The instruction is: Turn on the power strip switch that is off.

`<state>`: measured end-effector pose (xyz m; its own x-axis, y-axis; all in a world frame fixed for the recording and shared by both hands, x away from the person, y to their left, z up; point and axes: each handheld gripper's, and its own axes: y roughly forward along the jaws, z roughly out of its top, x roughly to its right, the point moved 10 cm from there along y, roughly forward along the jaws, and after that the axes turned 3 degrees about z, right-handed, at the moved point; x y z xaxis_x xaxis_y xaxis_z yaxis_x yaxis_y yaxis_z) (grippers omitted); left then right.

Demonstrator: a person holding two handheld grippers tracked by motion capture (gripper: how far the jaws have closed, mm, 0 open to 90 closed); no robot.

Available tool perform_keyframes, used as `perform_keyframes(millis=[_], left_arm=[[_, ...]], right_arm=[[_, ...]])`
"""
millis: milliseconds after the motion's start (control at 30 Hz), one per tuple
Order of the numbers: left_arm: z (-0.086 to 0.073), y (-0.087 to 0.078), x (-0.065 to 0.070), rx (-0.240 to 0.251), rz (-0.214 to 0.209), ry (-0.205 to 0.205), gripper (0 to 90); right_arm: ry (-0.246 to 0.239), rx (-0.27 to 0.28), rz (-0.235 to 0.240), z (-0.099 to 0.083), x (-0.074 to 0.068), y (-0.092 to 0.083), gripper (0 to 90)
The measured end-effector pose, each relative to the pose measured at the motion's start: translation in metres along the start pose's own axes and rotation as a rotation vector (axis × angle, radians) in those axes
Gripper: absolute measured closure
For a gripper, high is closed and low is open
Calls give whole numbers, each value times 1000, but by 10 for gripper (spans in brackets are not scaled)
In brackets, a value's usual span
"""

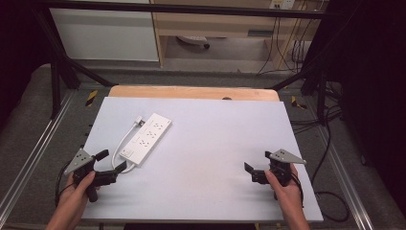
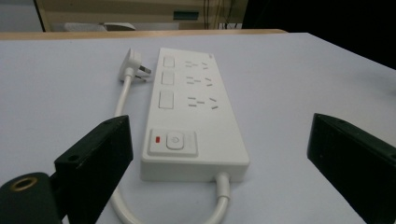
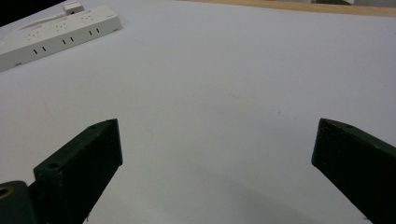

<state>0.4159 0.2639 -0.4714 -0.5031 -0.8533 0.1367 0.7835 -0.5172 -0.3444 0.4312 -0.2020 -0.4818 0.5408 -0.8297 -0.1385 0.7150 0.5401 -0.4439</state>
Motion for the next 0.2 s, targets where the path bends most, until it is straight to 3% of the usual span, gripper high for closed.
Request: perform_keyframes(millis=[200], left_arm=[[-6,-1,-1,-18,11,-3,72]], right_arm=[[4,4,-6,0,2,-2,22]])
